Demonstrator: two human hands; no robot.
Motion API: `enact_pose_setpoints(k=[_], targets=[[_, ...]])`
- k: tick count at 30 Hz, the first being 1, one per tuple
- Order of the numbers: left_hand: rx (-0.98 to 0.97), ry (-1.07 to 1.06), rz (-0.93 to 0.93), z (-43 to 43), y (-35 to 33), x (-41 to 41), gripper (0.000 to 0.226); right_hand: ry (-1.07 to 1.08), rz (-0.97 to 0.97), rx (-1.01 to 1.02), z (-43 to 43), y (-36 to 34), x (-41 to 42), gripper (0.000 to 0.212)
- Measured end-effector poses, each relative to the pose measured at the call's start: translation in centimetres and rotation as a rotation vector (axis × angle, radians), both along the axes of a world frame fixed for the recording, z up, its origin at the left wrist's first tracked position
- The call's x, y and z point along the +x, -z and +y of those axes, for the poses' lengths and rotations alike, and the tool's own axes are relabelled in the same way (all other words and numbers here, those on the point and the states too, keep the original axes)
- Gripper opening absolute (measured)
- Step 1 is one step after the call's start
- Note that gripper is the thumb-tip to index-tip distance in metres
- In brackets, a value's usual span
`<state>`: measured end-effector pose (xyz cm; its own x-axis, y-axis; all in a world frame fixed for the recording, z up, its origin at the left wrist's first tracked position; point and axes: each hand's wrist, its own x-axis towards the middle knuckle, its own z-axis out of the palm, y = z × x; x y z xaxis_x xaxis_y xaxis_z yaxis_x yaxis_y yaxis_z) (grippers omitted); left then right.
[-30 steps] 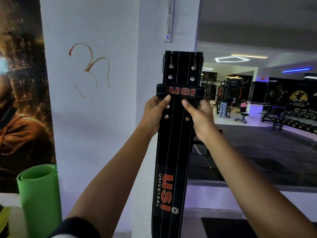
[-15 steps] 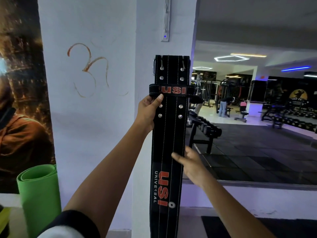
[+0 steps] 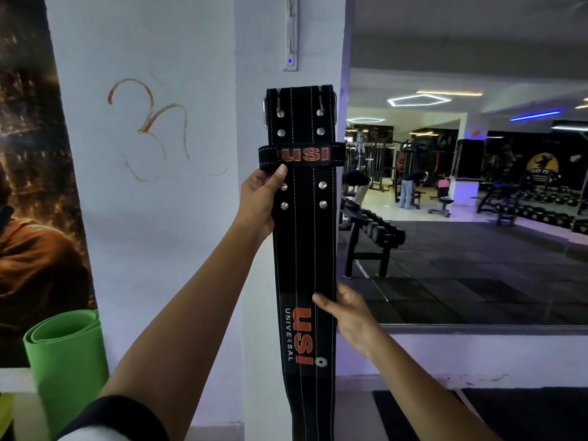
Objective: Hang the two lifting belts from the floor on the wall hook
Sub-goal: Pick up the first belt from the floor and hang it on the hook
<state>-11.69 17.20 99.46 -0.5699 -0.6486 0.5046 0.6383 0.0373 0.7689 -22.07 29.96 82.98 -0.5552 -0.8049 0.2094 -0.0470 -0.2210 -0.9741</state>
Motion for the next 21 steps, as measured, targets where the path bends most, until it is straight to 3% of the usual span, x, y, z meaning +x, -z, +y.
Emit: enact_pose_setpoints(k=[4, 13, 15, 21], targets=[[-0.008, 0.0, -0.011, 0.2, 0.4, -0.2, 0.007, 0.05, 0.069, 0.068, -0.2, 0.3, 0.2, 0.026], [-0.065, 0.012, 0.04, 0.6, -0.1, -0.3, 0.008, 0.11, 0.1, -0.221, -1.5, -11.8, 0.8, 0.02], [-0.064, 0.012, 0.038, 0.4, 0.2, -0.2, 0.006, 0.095, 0.072, -0.262, -1.3, -13.8, 0.7, 0.035], [-0.096, 0.022, -0.043, -0.1, 1.7, 0.3, 0.009, 0.124, 0.1, -0.243, -0.8, -20.1, 0.5, 0.028]])
